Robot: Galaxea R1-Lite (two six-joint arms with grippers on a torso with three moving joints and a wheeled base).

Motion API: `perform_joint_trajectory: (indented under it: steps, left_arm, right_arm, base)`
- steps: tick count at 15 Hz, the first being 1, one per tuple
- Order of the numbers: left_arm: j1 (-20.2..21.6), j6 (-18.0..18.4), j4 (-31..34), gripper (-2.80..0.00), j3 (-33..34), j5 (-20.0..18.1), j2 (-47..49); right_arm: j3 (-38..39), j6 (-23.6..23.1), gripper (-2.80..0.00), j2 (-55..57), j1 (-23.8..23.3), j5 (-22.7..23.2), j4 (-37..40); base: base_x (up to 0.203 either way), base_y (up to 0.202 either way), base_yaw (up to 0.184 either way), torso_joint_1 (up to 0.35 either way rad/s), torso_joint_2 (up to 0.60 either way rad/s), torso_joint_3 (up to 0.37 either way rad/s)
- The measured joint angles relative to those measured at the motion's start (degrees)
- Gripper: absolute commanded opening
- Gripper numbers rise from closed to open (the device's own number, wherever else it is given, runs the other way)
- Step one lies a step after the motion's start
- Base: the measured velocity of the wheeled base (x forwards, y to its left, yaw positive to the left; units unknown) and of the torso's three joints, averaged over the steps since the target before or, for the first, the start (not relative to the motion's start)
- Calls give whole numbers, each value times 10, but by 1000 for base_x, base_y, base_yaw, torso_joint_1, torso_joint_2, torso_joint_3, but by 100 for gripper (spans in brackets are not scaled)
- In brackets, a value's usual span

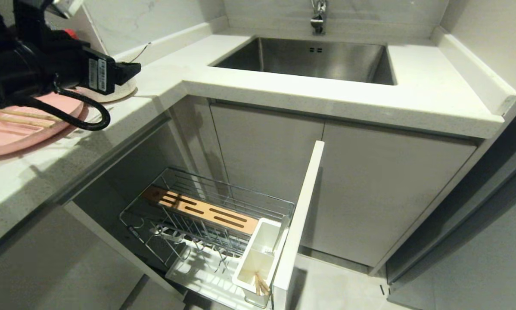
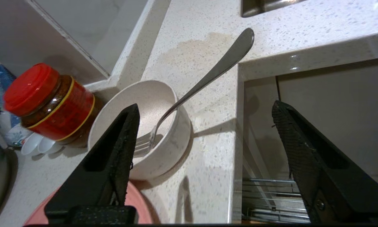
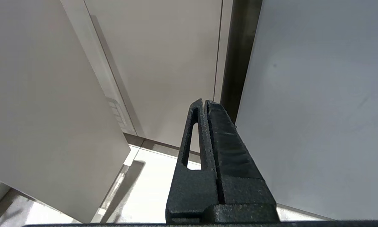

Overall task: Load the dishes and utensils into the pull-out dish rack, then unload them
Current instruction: Pick up the fork and place it in the cupboard

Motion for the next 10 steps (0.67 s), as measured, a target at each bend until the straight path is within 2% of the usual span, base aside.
perform_joint_trajectory:
  steps: [4, 10]
  left_arm:
    - [3, 2, -15, 0, -12, 3, 41]
    - [25, 2, -81, 0, -69, 7, 117]
  right_arm:
    - [0, 0, -280, 0, 0, 0, 0]
    - [0, 0, -280, 0, 0, 0, 0]
  base:
    - [0, 0, 0, 0, 0, 0]
    - [0, 0, 0, 0, 0, 0]
